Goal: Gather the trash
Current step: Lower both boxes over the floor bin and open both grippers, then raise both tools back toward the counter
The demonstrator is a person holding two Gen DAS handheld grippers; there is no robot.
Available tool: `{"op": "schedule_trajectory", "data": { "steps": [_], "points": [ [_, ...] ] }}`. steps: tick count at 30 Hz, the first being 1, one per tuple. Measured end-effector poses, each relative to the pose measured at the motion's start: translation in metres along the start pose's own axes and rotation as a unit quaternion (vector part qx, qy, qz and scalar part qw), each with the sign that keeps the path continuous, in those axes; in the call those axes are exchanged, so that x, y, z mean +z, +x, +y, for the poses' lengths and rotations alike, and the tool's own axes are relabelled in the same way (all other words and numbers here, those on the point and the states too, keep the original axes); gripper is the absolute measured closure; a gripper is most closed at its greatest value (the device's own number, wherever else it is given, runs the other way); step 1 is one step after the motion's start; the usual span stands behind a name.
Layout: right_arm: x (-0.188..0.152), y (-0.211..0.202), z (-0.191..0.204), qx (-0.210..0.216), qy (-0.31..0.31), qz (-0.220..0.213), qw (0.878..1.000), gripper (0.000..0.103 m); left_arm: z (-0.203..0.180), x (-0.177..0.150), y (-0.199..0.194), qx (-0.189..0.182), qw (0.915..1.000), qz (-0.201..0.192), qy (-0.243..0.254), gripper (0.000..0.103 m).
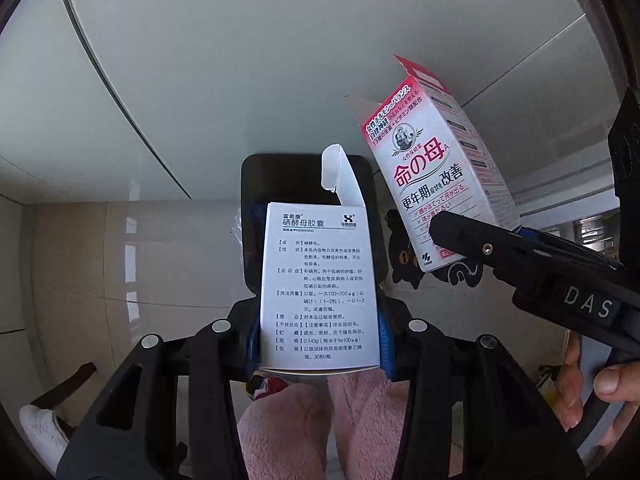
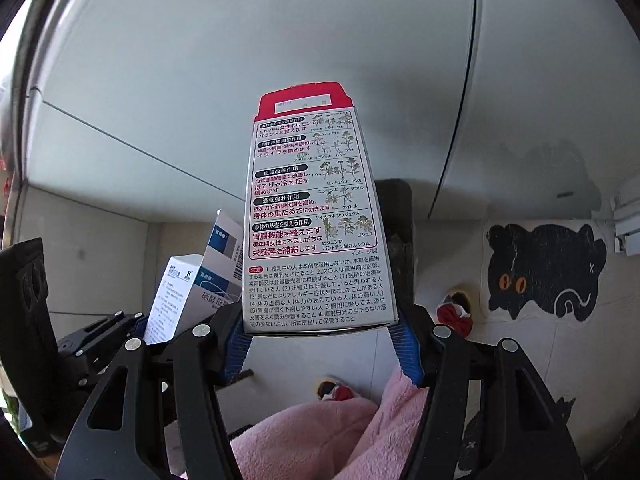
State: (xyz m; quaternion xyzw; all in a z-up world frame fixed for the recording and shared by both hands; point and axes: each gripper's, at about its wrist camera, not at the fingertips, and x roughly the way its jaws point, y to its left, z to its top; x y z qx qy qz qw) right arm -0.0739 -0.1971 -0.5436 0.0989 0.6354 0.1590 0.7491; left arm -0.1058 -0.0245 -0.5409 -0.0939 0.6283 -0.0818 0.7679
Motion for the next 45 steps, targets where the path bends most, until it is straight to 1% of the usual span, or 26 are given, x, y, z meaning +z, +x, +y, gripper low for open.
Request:
{"op": "schedule_trajectory", "data": {
  "steps": [3, 5, 9, 10, 11, 12, 14, 18, 21, 25, 28, 32, 36, 38, 41, 45],
  "points": [
    [0.007, 0.023, -0.002, -0.006, 0.015, 0.025, 1.0, 0.042, 0.002, 0.002, 0.022, 0.002, 0.9999, 0.008, 0.006, 0.061],
    [0.011, 0.033, -0.005, -0.007, 0.027, 0.034, 0.999, 0.042, 0.003, 0.004, 0.031, 0.005, 0.9998, 0.012, 0.012, 0.061],
    [0.022, 0.037, -0.01, -0.005, 0.049, 0.031, 0.998, 0.038, 0.009, 0.006, 0.042, -0.008, 0.9996, 0.028, 0.003, 0.06],
    [0.024, 0.035, -0.012, 0.002, 0.057, 0.029, 0.998, 0.027, 0.01, 0.008, 0.042, -0.005, 0.9995, 0.03, 0.002, 0.052],
    [0.027, 0.032, -0.012, 0.004, 0.065, 0.022, 0.998, 0.023, 0.011, 0.009, 0.041, -0.001, 0.9996, 0.029, 0.001, 0.043],
    [0.03, 0.029, -0.01, 0.002, 0.068, 0.017, 0.998, 0.02, 0.011, 0.008, 0.039, 0.002, 0.9997, 0.026, 0.001, 0.04],
    [0.035, 0.024, -0.008, 0.001, 0.07, 0.011, 0.997, 0.018, 0.01, 0.011, 0.035, 0.002, 0.9996, 0.026, 0.005, 0.039],
    [0.044, 0.011, -0.002, -0.001, 0.064, 0.009, 0.998, 0.018, 0.009, 0.014, 0.018, 0.006, 0.9997, 0.022, 0.007, 0.038],
    [0.05, -0.009, 0.002, -0.001, 0.058, 0.0, 0.998, 0.018, 0.009, 0.02, 0.001, 0.003, 0.9999, 0.011, 0.001, 0.038],
    [0.054, -0.058, 0.013, 0.002, 0.045, -0.021, 0.999, 0.018, 0.003, 0.026, -0.041, 0.003, 0.9999, -0.011, 0.003, 0.037],
    [0.056, -0.106, 0.024, 0.003, 0.028, -0.051, 0.998, 0.015, -0.006, 0.032, -0.081, 0.003, 0.9994, -0.035, 0.005, 0.035],
    [0.057, -0.177, 0.038, 0.013, 0.001, -0.108, 0.994, 0.013, -0.016, 0.041, -0.141, -0.004, 0.9967, -0.08, 0.005, 0.031],
    [0.063, -0.239, 0.044, 0.027, -0.022, -0.169, 0.985, 0.013, -0.029, 0.056, -0.201, -0.015, 0.9903, -0.138, 0.005, 0.029],
    [0.069, -0.26, 0.044, 0.033, -0.027, -0.194, 0.98, 0.012, -0.034, 0.067, -0.226, -0.019, 0.9862, -0.165, 0.005, 0.029],
    [0.086, -0.285, 0.043, 0.037, -0.029, -0.224, 0.973, 0.012, -0.042, 0.087, -0.255, -0.021, 0.981, -0.193, 0.005, 0.029],
    [0.114, -0.302, 0.042, 0.043, -0.037, -0.25, 0.967, 0.012, -0.051, 0.115, -0.285, -0.017, 0.9744, -0.224, 0.01, 0.029]
  ]
}}
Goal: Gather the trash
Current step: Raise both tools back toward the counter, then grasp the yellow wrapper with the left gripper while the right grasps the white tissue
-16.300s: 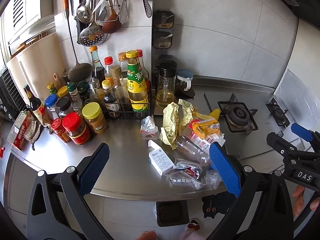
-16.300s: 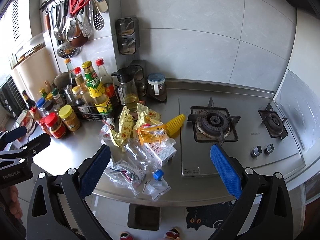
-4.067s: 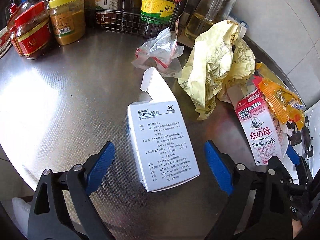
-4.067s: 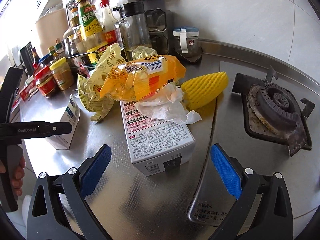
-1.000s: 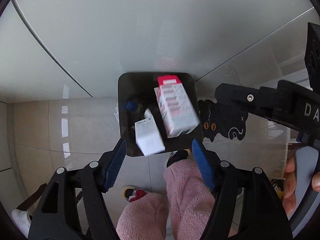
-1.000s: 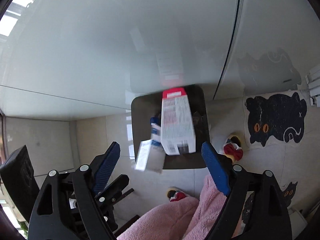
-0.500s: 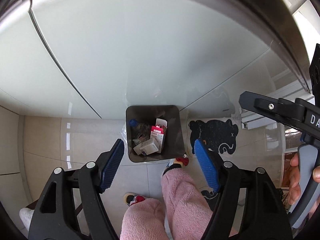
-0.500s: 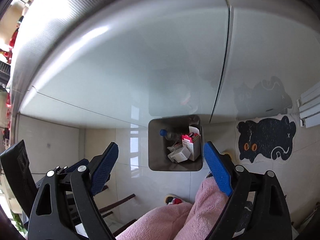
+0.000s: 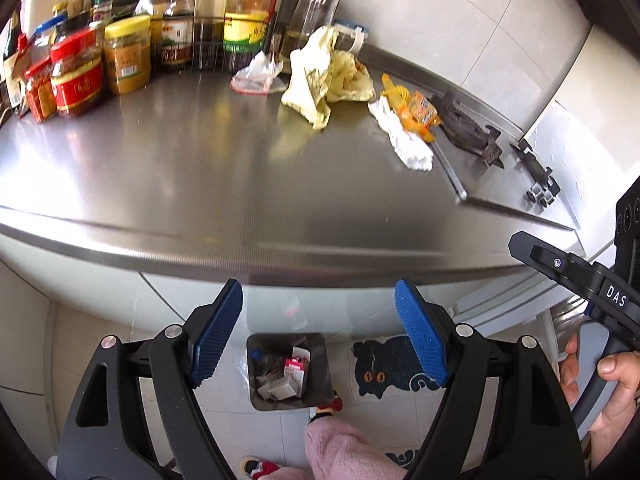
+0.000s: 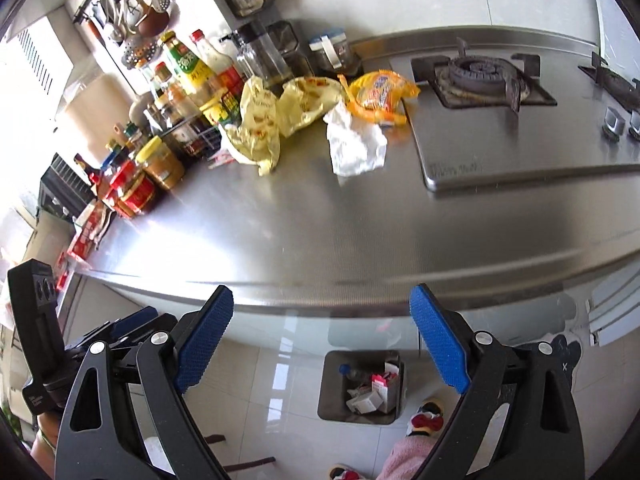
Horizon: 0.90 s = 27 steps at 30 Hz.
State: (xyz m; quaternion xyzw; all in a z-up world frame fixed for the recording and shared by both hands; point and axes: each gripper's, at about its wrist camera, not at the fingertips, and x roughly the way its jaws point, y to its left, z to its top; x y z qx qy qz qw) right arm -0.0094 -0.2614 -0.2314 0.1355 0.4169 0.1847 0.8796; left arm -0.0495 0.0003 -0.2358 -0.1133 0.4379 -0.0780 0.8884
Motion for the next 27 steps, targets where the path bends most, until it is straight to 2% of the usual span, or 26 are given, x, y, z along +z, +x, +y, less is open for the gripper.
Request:
{"op": "schedule_trajectory", "data": {
  "steps": [5, 10, 17, 22, 27],
  "points": [
    [0.038, 0.016, 0.001, -0.004, -0.031, -0.01, 0.999, 0.014, -0.002, 0.046, 0.002, 0.012, 0.9995, -0.028, 0.001, 0.029],
    [0.073, 0.043, -0.006, -0.011, -0.066, -0.007, 0.998, 0.029, -0.005, 0.09, 0.018, 0.01, 0.999, -0.045, -0.002, 0.03],
    [0.104, 0.088, -0.013, -0.018, -0.086, 0.013, 0.996, 0.042, -0.009, 0.139, 0.059, 0.014, 0.9985, -0.049, 0.02, 0.038],
    [0.117, 0.115, -0.015, -0.014, -0.099, 0.025, 0.995, 0.043, -0.004, 0.165, 0.094, 0.02, 0.9986, -0.045, 0.016, 0.038],
    [0.125, 0.133, -0.013, -0.015, -0.115, 0.026, 0.993, 0.043, 0.002, 0.18, 0.111, 0.03, 0.9981, -0.053, 0.009, 0.038]
  ]
}}
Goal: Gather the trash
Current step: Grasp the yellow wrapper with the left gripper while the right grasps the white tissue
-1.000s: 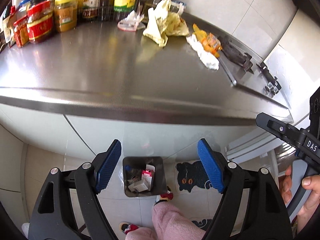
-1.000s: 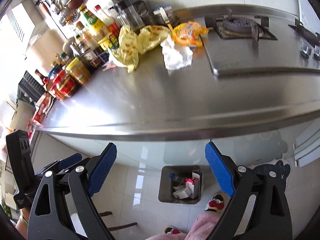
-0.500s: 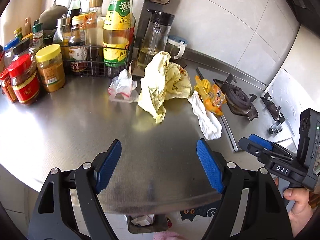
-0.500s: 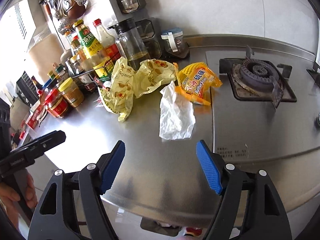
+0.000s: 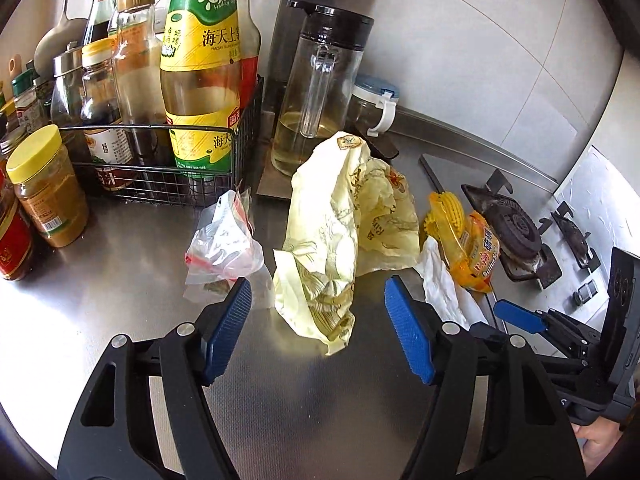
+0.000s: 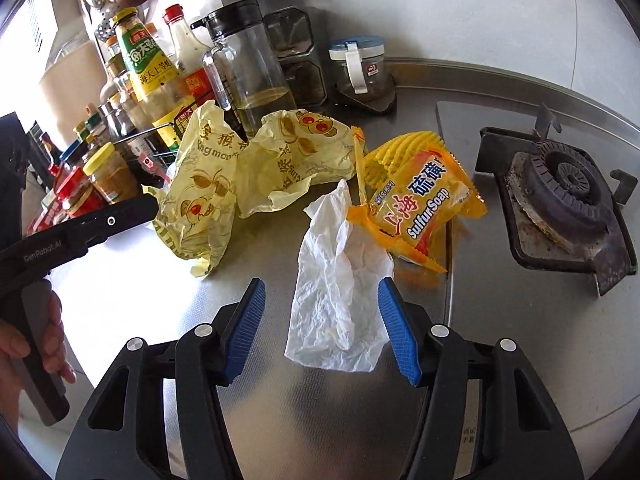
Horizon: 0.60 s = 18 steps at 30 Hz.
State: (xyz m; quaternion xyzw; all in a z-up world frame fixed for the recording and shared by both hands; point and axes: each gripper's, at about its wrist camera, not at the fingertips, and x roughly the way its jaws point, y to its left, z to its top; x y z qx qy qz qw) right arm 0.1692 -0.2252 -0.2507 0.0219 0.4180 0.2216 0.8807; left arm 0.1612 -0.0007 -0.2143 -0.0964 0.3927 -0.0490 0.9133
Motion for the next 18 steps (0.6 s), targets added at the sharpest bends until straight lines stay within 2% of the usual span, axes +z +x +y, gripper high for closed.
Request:
{"op": "schedule_trajectory", "data": {
  "steps": [3, 6, 8, 9, 11, 13, 14, 15, 18],
  "points": [
    [0.003, 0.009, 0.0, -0.004, -0.007, 0.005, 1.0, 0.043, 0.0, 0.006, 0.004, 0.001, 0.9999, -0.011, 0.009, 0.038],
    [0.002, 0.02, -0.002, -0.011, -0.006, 0.023, 1.0, 0.043, -0.002, 0.009, 0.018, 0.004, 0.9998, 0.005, 0.018, 0.038],
    [0.0, 0.026, -0.005, -0.012, -0.003, 0.032, 0.999, 0.044, -0.003, 0.008, 0.027, 0.003, 0.9996, 0.018, 0.02, 0.042],
    [-0.002, 0.028, -0.005, -0.012, -0.003, 0.036, 0.999, 0.047, -0.004, 0.007, 0.03, 0.001, 0.9995, 0.023, 0.02, 0.044],
    [-0.004, 0.031, -0.005, -0.015, -0.008, 0.038, 0.999, 0.059, -0.005, 0.004, 0.036, -0.001, 0.9992, 0.032, 0.025, 0.055],
    [-0.006, 0.032, -0.002, -0.02, -0.02, 0.039, 0.999, 0.077, -0.007, 0.0, 0.041, -0.001, 0.9986, 0.042, 0.033, 0.067],
    [-0.006, 0.032, -0.002, -0.021, -0.023, 0.04, 0.999, 0.082, -0.008, -0.001, 0.041, -0.001, 0.9984, 0.043, 0.036, 0.069],
    [-0.007, 0.032, -0.002, -0.022, -0.024, 0.042, 0.999, 0.092, -0.009, -0.002, 0.041, -0.001, 0.9984, 0.042, 0.038, 0.07],
    [-0.009, 0.026, -0.003, -0.02, -0.022, 0.034, 0.999, 0.097, -0.011, -0.004, 0.036, -0.002, 0.9986, 0.034, 0.041, 0.082]
  ]
}}
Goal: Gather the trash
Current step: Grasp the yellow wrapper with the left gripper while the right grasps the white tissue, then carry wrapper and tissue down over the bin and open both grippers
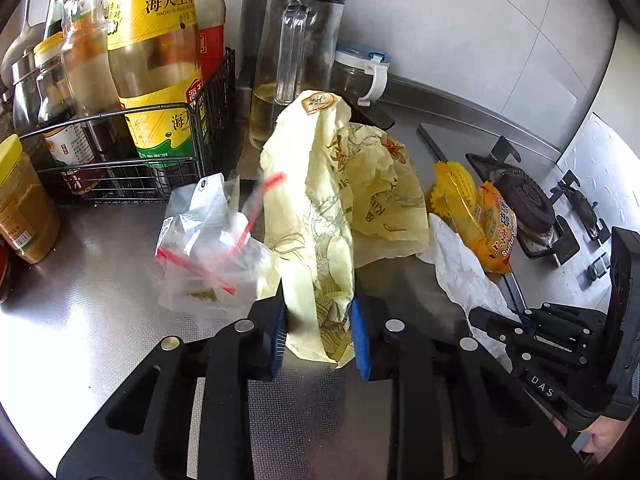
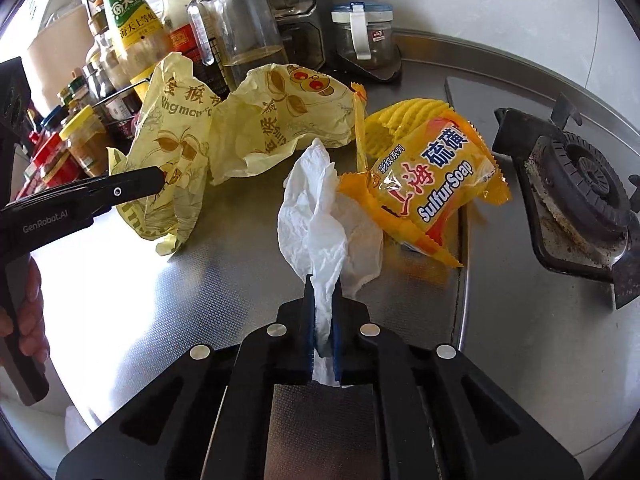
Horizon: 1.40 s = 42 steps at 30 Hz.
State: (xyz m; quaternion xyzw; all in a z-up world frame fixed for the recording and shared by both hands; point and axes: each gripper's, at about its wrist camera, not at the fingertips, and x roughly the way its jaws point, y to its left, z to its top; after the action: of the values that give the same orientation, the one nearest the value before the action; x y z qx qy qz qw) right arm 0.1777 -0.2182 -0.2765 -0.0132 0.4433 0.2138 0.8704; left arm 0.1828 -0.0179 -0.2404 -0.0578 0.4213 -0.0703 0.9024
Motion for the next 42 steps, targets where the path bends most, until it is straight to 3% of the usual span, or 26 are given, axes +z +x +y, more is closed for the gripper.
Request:
{"op": "schedule_trajectory", "data": {
  "steps": [7, 13, 19, 27, 33, 42],
  "points": [
    [-0.005, -0.035, 0.008, 0.016, 0.012, -0.03, 0.999, 0.097, -0.009, -0.005, -0.038, -0.006, 0.9996, -0.024, 0.013, 0.089],
    [-0.023, -0.077, 0.028, 0.022, 0.018, -0.053, 0.998, 0.097, -0.023, -0.024, -0.094, -0.016, 0.9984, -0.046, 0.03, 0.089],
    [-0.059, -0.12, 0.055, 0.026, 0.016, -0.067, 0.997, 0.097, -0.034, -0.063, -0.148, -0.019, 0.9974, -0.049, 0.048, 0.089],
    [-0.131, -0.159, 0.083, 0.026, 0.026, -0.06, 0.997, 0.097, -0.037, -0.146, -0.199, -0.035, 0.9981, -0.027, 0.043, 0.089],
    [-0.188, -0.148, 0.093, 0.026, 0.036, -0.018, 0.999, 0.096, -0.035, -0.215, -0.196, -0.039, 0.9984, 0.021, 0.036, 0.089],
    [-0.248, -0.091, 0.091, 0.035, 0.047, 0.055, 0.997, 0.096, -0.021, -0.294, -0.139, -0.048, 0.9941, 0.097, 0.006, 0.089]
  ]
}}
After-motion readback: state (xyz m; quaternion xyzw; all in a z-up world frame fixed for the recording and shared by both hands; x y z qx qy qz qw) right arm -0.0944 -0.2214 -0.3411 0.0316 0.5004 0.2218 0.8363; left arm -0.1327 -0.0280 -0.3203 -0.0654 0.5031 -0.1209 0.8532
